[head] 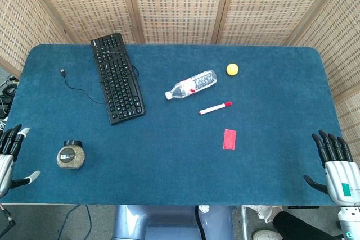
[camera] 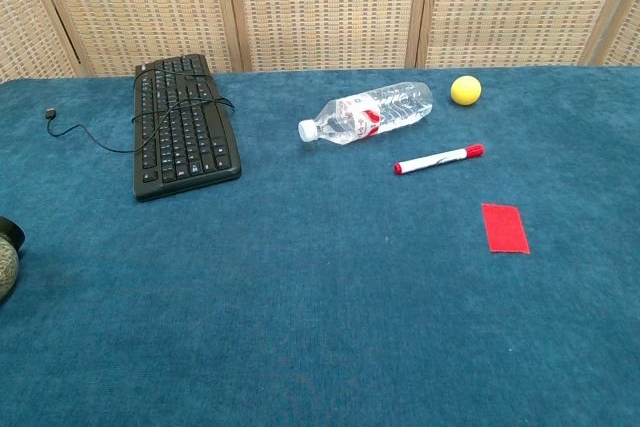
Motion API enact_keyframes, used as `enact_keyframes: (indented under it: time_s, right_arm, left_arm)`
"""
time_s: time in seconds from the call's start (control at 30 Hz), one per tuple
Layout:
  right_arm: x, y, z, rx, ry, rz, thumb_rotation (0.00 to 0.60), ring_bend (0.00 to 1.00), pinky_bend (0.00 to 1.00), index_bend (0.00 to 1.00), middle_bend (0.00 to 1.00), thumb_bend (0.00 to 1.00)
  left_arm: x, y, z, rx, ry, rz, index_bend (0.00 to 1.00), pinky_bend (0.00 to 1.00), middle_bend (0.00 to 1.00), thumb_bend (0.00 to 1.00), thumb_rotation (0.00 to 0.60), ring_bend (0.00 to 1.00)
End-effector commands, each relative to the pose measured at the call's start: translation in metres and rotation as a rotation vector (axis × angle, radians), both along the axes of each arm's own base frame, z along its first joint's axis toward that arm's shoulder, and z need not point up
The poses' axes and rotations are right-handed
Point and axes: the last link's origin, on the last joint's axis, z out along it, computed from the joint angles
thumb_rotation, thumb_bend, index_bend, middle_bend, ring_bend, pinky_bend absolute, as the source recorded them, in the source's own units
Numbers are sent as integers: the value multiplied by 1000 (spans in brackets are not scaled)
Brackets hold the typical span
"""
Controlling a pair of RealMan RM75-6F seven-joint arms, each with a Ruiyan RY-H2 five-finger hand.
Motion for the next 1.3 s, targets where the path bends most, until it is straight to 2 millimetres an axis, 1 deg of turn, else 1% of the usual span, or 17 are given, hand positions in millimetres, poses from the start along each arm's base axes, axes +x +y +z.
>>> enact_keyframes:
  time_s: [0.03, 0.2, 0.27, 0.33, 0.4, 0.43, 0.53, 0.67, 0.7, 0.73, 0.8, 0.93, 1.0, 1.03, 1.17, 1.23, 1.3]
  right_arm:
    - [0, 0, -1, 2, 1, 1, 600, 0, 0, 26, 0, 0]
    - [-1, -2, -5, 28, -10, 1, 600, 0, 0, 32, 0, 0]
    - [-2, -5, -8, 43, -12, -2, 600, 0, 0, 39, 0, 0]
    - [-2, -12, -14, 75, -23, -3, 600, 0, 0, 45, 0, 0]
    - [0, -26, -21, 124, -3, 13, 600, 0, 0, 57, 0, 0]
    - [2, -39, -25, 152, 37, 33, 600, 0, 0, 62, 0, 0]
    - [10, -65, -33, 202, 72, 69, 600, 0, 0, 82, 0, 0]
    - [24, -95, -47, 282, 11, 87, 600, 0, 0, 127, 0, 0]
    - [32, -110, -56, 322, -30, 95, 600, 0, 0, 137, 0, 0]
    - [35, -118, -61, 340, -39, 97, 600, 0, 0, 141, 0, 0]
    - [38, -126, -66, 354, -42, 103, 600, 0, 0, 144, 0, 0]
    - [44, -142, -86, 385, -12, 115, 600, 0, 0, 154, 0, 0]
    - [45, -146, -91, 392, -8, 113, 600, 0, 0, 164, 0, 3]
    - [46, -149, -95, 396, -7, 111, 600, 0, 0, 170, 0, 15]
    - [52, -162, -113, 423, 2, 109, 600, 0, 0, 181, 0, 116]
    - [56, -165, -121, 429, 21, 119, 600, 0, 0, 185, 0, 129]
    - [61, -167, -135, 449, 57, 137, 600, 0, 0, 194, 0, 165]
  left_arm:
    - [0, 0, 0, 0, 1, 1, 0, 0, 0, 0, 600, 0]
    - [0, 1, -1, 0, -5, -1, 0, 0, 0, 0, 600, 0]
    - [1, 2, -1, 0, -5, -7, 0, 0, 0, 0, 600, 0]
    - [1, 3, -1, 2, -8, -9, 0, 0, 0, 0, 600, 0]
    - [0, 5, -2, 0, -11, -7, 0, 0, 0, 0, 600, 0]
    - [0, 6, -2, 0, -11, -4, 0, 0, 0, 0, 600, 0]
    - [-1, 9, -4, -4, -7, 2, 0, 0, 0, 0, 600, 0]
    - [-1, 13, -4, -1, -4, 12, 0, 0, 0, 0, 600, 0]
    - [-2, 14, -4, 1, -4, 19, 0, 0, 0, 0, 600, 0]
    - [-2, 14, -4, 3, -4, 22, 0, 0, 0, 0, 600, 0]
    - [-3, 15, -4, 7, -1, 26, 0, 0, 0, 0, 600, 0]
    - [-4, 17, -6, 4, 3, 36, 0, 0, 0, 0, 600, 0]
    - [-4, 17, -7, 2, 4, 37, 0, 0, 0, 0, 600, 0]
    - [-4, 18, -7, 1, 5, 38, 0, 0, 0, 0, 600, 0]
    - [-5, 19, -9, -6, 10, 42, 0, 0, 0, 0, 600, 0]
    - [-5, 19, -10, -8, 12, 45, 0, 0, 0, 0, 600, 0]
    - [-6, 20, -12, -13, 17, 51, 0, 0, 0, 0, 600, 0]
